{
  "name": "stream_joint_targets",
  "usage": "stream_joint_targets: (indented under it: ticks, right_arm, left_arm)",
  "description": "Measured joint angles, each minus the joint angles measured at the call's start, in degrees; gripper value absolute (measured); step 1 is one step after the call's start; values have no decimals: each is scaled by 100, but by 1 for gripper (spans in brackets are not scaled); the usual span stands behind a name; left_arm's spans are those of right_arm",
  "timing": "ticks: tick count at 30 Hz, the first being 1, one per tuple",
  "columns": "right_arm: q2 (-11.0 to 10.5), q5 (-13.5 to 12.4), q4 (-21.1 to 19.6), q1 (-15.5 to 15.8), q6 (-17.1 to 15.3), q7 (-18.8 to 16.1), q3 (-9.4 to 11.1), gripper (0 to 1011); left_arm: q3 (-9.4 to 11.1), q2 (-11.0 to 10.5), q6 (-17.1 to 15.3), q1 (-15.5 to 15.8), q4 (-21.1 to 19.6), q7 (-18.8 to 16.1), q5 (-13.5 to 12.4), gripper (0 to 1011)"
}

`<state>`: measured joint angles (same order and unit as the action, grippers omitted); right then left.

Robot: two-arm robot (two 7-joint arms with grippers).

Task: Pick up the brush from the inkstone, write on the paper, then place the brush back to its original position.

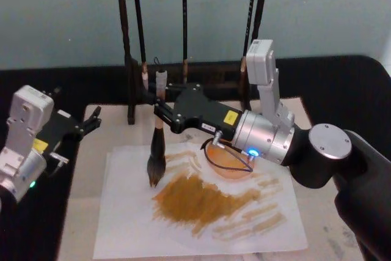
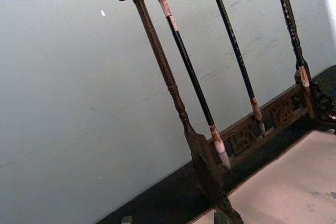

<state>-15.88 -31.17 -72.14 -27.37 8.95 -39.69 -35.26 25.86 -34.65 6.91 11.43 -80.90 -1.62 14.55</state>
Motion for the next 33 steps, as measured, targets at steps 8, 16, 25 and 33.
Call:
stream_joint_targets:
  ticks: [8, 16, 25, 33]
  right_arm:
    - [60, 166, 107, -28, 145, 61, 48, 173]
    - [130, 256, 163, -28, 203, 62, 90, 173]
    - [192, 322, 254, -55, 236, 47, 113, 173]
    - [268, 404, 440, -122, 244, 47, 112, 173]
  left_arm:
    - [0, 0, 0, 0, 0, 0, 0, 1010]
    - [0, 0, 0, 0, 0, 0, 0, 1010]
    - [0, 0, 0, 0, 0, 0, 0, 1010]
    - [0, 0, 0, 0, 0, 0, 0, 1010]
